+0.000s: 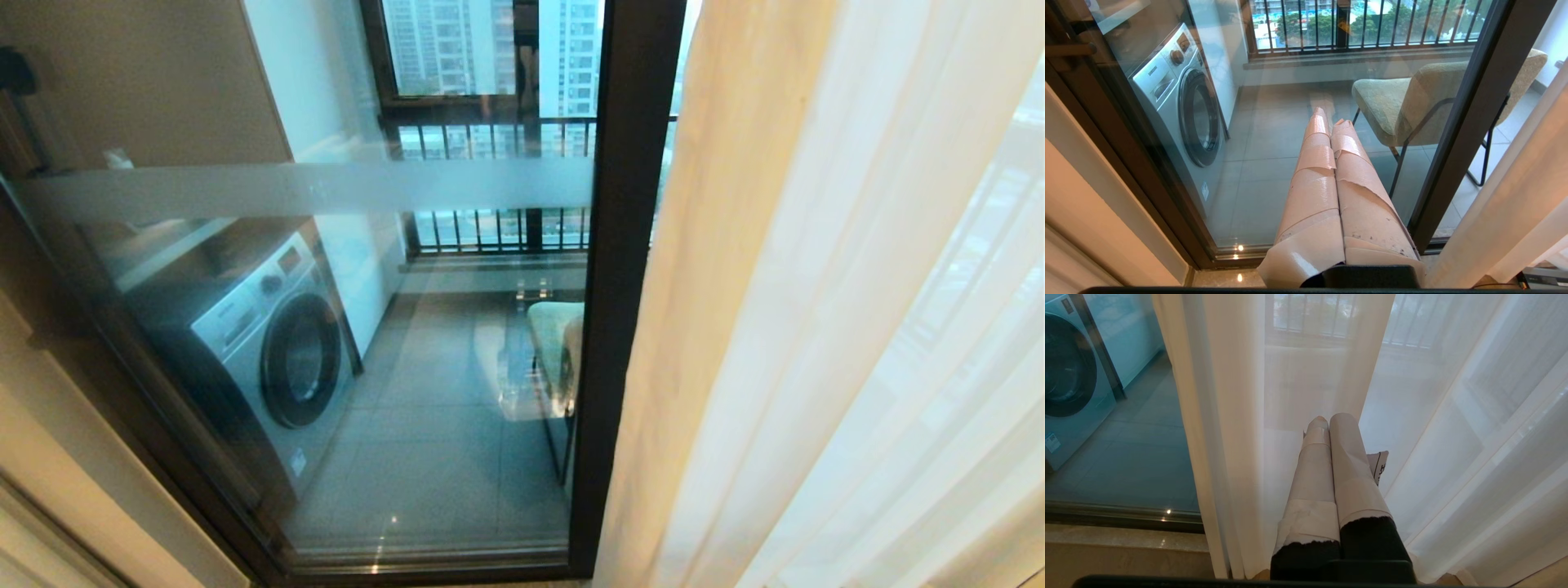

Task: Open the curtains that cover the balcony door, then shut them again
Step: Close the inner curtains on both sides

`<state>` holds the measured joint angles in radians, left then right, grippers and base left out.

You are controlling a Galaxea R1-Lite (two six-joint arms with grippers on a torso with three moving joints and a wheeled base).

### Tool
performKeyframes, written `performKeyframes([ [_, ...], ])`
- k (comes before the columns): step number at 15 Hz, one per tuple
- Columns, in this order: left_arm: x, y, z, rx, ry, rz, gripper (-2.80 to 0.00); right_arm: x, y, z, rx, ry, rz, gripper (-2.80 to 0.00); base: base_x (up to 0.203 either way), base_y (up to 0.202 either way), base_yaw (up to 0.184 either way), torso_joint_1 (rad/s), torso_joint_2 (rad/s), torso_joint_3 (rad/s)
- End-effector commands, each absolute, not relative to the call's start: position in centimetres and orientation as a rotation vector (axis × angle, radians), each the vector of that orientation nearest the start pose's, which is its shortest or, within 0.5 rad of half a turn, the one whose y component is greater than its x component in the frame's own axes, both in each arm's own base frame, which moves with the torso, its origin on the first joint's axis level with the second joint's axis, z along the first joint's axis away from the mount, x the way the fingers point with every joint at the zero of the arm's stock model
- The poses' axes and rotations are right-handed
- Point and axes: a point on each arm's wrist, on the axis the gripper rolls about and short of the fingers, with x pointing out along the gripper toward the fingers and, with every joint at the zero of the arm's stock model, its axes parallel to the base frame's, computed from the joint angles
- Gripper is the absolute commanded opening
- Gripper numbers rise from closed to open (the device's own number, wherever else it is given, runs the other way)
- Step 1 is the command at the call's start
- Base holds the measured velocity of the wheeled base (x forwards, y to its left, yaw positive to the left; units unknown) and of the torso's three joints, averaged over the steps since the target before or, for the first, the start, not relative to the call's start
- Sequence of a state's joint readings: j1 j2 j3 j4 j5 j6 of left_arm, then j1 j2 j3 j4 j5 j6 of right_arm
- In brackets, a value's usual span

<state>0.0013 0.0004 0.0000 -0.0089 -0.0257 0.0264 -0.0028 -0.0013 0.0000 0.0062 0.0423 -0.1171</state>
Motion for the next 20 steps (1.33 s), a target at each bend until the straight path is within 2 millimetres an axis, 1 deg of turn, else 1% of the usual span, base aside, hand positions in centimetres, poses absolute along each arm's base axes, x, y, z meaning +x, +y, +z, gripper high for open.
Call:
performKeyframes([
  [1, -2.28, -0.06, 7.64, 0.026, -0.01, -0.024, -2.8, -2.28, 0.1, 7.49, -0.118, 0.004, 0.04, -2.8, 0.0, 0.0, 0.0, 0.0, 0.0, 0.0],
  [20, -2.28, -0.06, 7.64, 0.015, -0.009, -0.024, -2.8, -2.28, 0.1, 7.49, -0.118, 0.004, 0.04, -2.8, 0.0, 0.0, 0.0, 0.0, 0.0, 0.0],
])
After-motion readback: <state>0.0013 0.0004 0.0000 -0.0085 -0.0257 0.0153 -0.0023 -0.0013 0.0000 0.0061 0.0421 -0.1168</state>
